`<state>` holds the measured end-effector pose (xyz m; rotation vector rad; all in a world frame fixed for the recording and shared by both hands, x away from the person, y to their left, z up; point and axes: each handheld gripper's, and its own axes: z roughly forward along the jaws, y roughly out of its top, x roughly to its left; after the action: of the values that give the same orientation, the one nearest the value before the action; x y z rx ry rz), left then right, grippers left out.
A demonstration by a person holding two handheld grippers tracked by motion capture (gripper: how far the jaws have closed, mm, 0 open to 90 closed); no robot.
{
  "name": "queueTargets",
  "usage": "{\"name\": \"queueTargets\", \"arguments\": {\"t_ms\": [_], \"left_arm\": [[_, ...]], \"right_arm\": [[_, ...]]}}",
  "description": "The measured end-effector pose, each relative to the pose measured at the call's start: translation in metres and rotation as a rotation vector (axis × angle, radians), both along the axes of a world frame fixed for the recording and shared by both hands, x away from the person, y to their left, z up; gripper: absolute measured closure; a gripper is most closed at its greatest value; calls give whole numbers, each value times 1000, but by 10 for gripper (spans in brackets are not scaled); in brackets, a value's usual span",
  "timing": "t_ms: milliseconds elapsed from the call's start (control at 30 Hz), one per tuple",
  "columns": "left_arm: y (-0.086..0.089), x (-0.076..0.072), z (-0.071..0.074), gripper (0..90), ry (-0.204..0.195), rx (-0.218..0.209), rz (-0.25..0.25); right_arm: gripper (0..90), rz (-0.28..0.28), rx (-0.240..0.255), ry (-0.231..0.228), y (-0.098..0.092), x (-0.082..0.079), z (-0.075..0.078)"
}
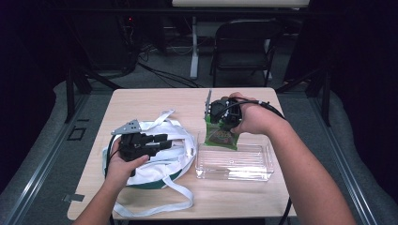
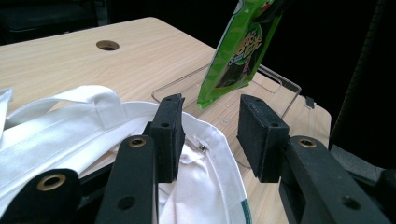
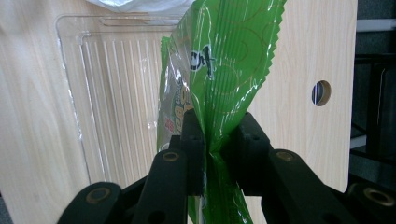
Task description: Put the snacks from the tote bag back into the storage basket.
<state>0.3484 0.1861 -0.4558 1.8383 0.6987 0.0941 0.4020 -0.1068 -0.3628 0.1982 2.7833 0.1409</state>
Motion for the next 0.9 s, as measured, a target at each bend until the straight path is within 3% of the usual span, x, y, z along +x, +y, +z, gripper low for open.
{"name": "queueTargets", "arguments": {"t_ms": [467,700,900], "left_arm": [[3,2,-2,608,8,0,11],[3,2,-2,608,6,-3,13],[5,4,-2,608,5,-3,16]], "right_arm": [[761,12,-14,-15,8,9,-13],[761,5,-5,2,6,15,-29],[761,22,-25,-22,9,23,-44]]}}
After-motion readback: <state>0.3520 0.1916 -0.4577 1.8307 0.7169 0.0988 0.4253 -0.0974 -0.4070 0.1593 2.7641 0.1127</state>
